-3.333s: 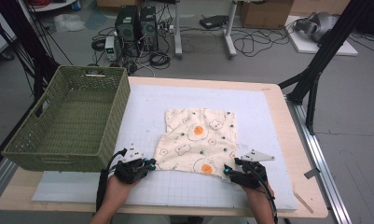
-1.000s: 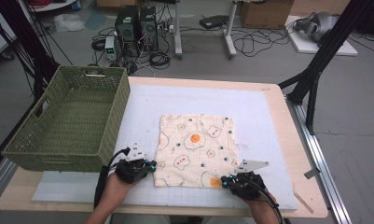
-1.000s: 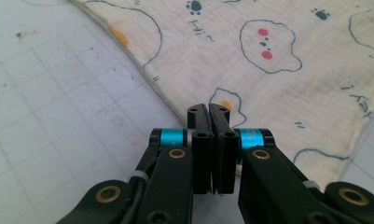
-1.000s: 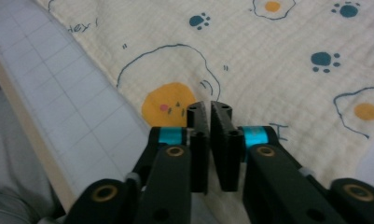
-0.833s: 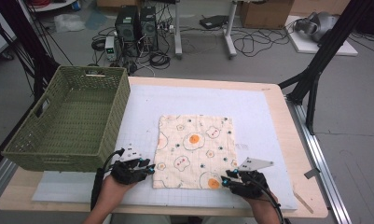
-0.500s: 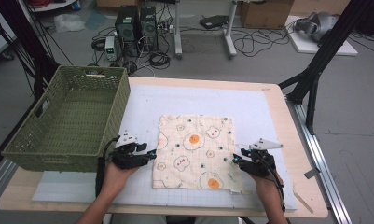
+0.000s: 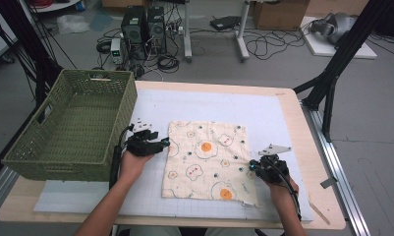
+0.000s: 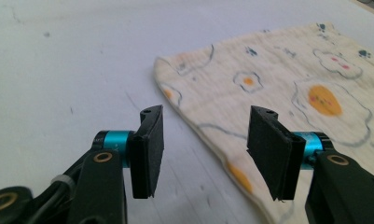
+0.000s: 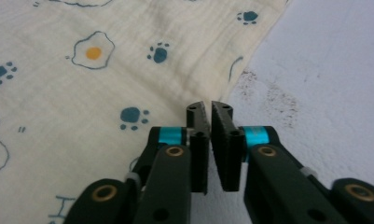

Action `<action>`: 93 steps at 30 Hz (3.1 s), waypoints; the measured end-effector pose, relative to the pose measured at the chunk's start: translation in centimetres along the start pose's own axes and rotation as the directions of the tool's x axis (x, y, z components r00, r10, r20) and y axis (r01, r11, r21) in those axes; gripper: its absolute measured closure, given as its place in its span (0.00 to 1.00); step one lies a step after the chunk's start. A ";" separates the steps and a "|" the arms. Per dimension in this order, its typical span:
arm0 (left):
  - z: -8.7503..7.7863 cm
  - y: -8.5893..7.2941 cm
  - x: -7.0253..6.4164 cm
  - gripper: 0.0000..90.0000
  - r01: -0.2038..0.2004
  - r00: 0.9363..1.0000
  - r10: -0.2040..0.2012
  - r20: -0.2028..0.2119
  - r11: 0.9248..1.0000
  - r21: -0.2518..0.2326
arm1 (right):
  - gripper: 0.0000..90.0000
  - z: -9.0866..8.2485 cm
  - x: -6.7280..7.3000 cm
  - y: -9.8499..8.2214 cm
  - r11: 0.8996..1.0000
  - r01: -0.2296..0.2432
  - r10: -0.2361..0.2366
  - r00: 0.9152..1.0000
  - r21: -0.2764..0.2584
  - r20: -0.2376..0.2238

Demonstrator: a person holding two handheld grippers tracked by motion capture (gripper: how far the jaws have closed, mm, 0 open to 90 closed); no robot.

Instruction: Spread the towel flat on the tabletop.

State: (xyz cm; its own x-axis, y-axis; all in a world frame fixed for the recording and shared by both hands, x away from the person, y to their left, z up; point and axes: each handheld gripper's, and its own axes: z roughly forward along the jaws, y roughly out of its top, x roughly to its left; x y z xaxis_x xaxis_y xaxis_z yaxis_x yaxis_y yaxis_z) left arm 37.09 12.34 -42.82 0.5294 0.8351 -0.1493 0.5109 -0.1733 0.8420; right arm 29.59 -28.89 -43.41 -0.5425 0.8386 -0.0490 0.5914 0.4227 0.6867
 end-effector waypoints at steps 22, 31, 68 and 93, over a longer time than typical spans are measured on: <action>8.2 3.2 0.4 0.95 -0.172 0.962 0.203 -0.184 0.970 0.171 | 0.64 -0.8 -1.3 -0.8 0.993 -0.059 0.061 0.998 -0.099 0.013; 7.0 3.4 2.2 0.51 0.001 0.992 0.013 -0.129 0.994 0.108 | 0.61 -0.3 -2.0 -0.6 0.990 -0.080 0.081 0.997 -0.114 0.004; 2.5 1.0 1.3 0.48 0.037 0.999 -0.037 0.029 0.999 -0.015 | 0.60 3.3 -5.7 6.8 0.978 -0.102 0.112 0.993 -0.184 0.045; -1.7 2.5 -0.1 0.17 0.030 0.990 -0.006 0.138 0.984 -0.174 | 0.14 -3.0 -4.9 1.0 0.953 -0.001 0.013 0.999 -0.303 0.038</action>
State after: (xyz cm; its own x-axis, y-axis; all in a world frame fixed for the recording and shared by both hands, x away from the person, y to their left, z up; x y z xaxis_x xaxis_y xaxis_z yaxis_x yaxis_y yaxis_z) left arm 37.21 12.71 -39.86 0.6149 0.7561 -0.2241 0.4007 -0.0549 0.9146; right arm 31.09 -33.56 -40.32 -0.5117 0.8565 -0.0671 0.3833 0.2975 0.8744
